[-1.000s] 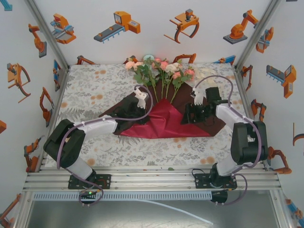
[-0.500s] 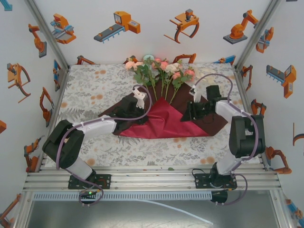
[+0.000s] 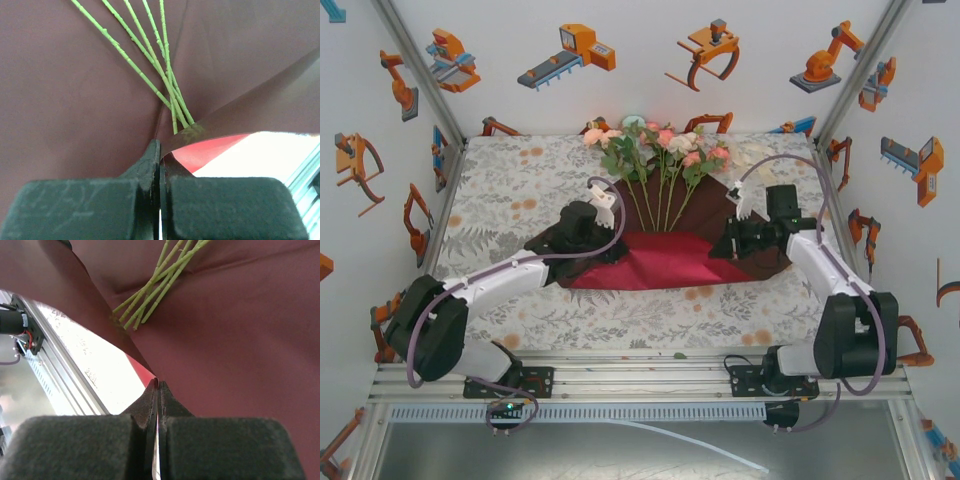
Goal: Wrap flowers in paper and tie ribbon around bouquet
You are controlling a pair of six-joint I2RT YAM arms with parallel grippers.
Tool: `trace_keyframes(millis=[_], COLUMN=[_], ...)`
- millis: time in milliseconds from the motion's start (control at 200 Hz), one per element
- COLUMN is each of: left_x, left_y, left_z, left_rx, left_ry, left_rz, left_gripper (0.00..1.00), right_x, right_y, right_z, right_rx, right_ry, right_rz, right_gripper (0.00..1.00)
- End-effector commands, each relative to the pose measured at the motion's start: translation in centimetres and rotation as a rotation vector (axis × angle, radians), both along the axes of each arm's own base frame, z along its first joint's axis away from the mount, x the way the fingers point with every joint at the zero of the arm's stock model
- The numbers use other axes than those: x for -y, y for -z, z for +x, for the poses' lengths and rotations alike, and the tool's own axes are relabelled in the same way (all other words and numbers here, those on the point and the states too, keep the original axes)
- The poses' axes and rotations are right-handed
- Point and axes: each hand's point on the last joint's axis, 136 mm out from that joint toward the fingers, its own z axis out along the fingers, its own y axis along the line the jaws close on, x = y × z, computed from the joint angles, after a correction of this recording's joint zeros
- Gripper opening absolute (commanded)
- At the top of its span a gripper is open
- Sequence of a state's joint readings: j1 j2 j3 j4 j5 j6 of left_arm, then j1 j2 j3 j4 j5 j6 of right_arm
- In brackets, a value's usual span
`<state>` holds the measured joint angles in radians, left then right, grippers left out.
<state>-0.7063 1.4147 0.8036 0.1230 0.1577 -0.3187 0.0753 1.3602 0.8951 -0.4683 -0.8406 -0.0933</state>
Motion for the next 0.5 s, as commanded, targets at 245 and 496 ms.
trace_keyframes(millis=[245, 496], left_x=[1.9, 2.8], left_y=[1.6, 3.5], left_z=[4.1, 4.4], left_rx=[0.004, -0.041], left_ry=[-0.043, -0.013], left_rz=[0.049, 0.066], left_gripper=[0.00, 0.28], right_x=[3.6, 3.1], right_y=[4.8, 7.1], right_z=[4.2, 4.4], right_rx=[-0.058, -0.153], right_ry=[0.226, 0.220], right_rz=[-0.214, -0.186], right_gripper=[0.00, 0.04])
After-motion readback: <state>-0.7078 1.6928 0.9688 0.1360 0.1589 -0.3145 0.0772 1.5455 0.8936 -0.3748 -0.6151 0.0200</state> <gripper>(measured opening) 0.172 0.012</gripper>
